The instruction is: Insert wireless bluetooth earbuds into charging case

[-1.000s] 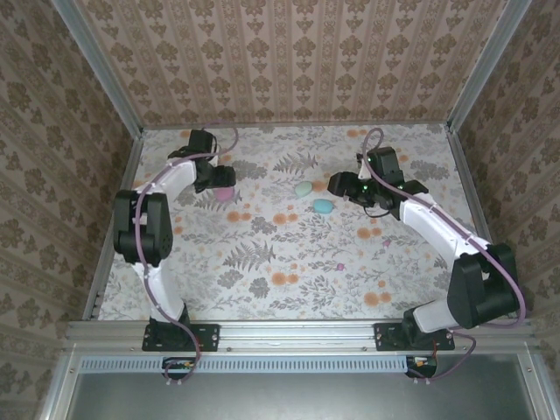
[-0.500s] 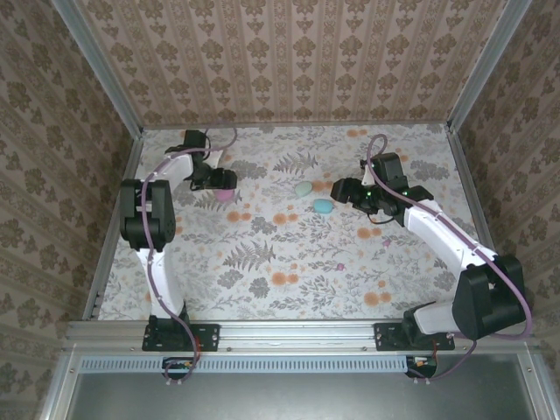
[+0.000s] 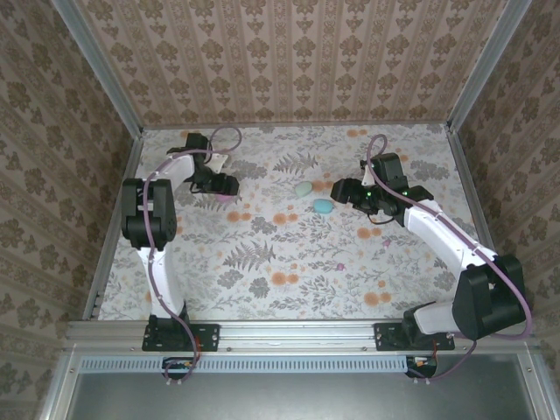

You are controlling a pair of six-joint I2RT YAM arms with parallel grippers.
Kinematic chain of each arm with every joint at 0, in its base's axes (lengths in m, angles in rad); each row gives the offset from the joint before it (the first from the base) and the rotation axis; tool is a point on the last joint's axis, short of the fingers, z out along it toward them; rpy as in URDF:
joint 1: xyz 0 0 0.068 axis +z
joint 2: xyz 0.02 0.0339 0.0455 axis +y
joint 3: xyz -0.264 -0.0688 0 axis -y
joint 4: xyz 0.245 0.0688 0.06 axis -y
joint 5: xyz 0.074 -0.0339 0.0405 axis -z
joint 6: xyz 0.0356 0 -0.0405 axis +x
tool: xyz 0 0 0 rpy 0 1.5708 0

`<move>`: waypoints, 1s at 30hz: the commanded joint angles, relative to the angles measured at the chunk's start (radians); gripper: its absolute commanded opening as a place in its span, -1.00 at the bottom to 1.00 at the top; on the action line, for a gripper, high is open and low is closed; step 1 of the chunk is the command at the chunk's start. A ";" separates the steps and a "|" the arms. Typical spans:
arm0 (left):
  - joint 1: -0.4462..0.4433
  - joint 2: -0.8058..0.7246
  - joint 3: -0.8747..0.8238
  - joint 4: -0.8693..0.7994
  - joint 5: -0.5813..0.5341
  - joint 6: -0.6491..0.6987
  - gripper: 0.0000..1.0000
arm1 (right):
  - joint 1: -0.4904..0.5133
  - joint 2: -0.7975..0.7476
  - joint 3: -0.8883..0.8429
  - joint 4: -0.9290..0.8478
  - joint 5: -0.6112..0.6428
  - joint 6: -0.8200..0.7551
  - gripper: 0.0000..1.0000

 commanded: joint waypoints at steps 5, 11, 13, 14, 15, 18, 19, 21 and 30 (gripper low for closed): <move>-0.035 0.012 0.005 -0.053 -0.093 0.068 0.35 | 0.005 0.000 0.015 -0.044 -0.003 -0.005 0.35; -0.061 0.027 0.014 -0.065 -0.177 0.100 0.26 | 0.005 -0.008 0.017 -0.051 0.000 -0.008 0.36; -0.066 0.031 0.012 -0.064 -0.190 0.106 0.22 | 0.005 -0.012 0.015 -0.052 0.002 -0.008 0.35; -0.068 0.032 0.012 -0.065 -0.192 0.112 0.22 | 0.005 -0.013 0.014 -0.052 0.003 -0.008 0.35; -0.070 0.034 0.011 -0.065 -0.196 0.116 0.21 | 0.004 -0.014 0.014 -0.052 0.002 -0.008 0.35; -0.078 0.038 0.005 -0.061 -0.213 0.126 0.14 | 0.004 -0.015 0.012 -0.050 0.003 -0.007 0.35; -0.081 0.041 0.002 -0.061 -0.220 0.133 0.13 | 0.005 -0.014 0.012 -0.050 0.003 -0.007 0.35; -0.087 0.043 -0.004 -0.061 -0.234 0.143 0.08 | 0.004 -0.014 0.012 -0.050 0.003 -0.006 0.36; -0.111 -0.040 -0.036 -0.047 -0.203 0.180 -0.37 | 0.004 -0.026 0.014 -0.045 -0.017 0.002 0.35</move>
